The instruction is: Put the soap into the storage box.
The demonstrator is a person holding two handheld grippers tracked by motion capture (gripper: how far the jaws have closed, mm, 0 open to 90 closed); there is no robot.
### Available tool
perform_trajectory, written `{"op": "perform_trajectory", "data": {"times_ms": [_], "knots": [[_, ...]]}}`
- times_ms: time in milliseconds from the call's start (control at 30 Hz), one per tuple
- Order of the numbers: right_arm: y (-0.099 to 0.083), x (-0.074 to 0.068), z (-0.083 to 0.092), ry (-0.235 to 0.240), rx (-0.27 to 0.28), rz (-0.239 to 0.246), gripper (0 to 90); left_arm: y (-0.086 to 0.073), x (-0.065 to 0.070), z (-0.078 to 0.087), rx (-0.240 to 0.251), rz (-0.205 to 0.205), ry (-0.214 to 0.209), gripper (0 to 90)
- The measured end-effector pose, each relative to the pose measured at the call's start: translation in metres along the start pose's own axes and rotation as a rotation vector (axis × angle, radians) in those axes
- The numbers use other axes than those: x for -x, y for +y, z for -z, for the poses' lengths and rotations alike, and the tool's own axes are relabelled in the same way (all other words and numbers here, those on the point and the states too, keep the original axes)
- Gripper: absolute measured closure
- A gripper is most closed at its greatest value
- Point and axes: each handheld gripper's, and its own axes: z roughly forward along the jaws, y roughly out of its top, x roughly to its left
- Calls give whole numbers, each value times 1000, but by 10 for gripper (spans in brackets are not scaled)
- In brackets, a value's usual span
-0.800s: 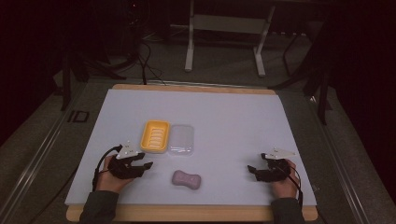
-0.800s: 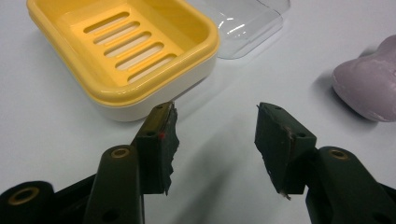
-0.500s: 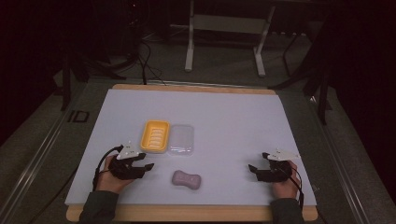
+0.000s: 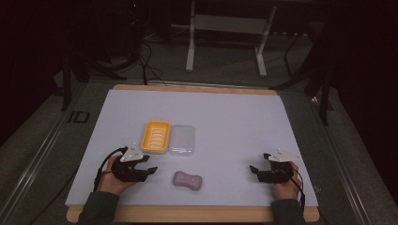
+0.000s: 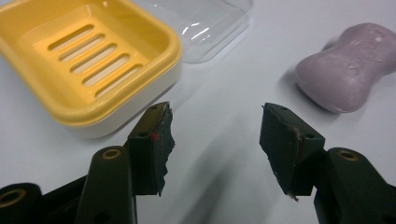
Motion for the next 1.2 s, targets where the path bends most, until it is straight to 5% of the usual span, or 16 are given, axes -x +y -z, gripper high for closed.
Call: {"op": "perform_trajectory", "data": {"times_ms": [800,1200], "knots": [[0,-1,0,-3,3,6,184,33,19,-8,-42,-140,-84,432],[0,-1,1,-2,10,8,184,53,28,-15,-94,-243,-118,428]]}}
